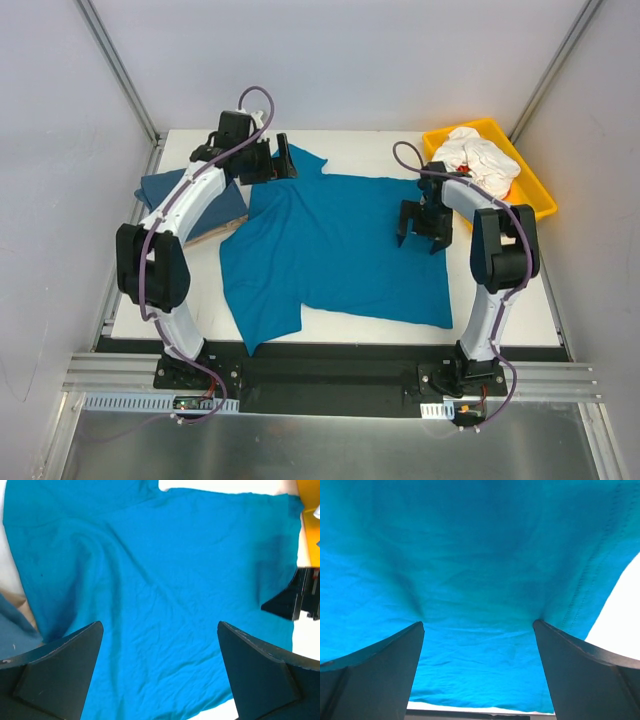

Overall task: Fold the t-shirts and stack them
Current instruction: Flatten out the tshirt, then grap the side of the flattened tshirt closest away from the robot with both arms

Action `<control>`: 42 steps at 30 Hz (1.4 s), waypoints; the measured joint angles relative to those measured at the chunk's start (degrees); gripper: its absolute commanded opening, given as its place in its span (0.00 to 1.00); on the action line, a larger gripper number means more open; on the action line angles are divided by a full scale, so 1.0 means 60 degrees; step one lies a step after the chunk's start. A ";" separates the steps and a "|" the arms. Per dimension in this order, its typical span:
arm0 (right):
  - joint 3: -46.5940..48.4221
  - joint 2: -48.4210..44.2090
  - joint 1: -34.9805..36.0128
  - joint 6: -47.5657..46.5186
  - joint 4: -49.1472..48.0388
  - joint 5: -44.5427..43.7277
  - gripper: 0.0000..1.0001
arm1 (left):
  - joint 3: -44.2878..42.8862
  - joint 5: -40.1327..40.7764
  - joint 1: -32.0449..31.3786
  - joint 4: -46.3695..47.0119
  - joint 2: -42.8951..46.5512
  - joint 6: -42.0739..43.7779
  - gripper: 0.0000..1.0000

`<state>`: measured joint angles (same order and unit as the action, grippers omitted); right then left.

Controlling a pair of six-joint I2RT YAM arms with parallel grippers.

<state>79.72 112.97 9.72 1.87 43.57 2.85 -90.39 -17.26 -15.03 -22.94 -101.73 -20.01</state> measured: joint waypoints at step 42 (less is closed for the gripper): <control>-0.2962 -0.4404 -0.0550 -0.0051 -0.1213 0.0637 0.96 | 1.0349 -0.0004 -0.4146 -0.3446 0.7989 -0.5574 0.50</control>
<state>61.95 86.54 6.42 1.56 36.29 6.68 -28.29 -17.28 -39.90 -43.62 -53.80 -53.45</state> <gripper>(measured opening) 0.967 0.501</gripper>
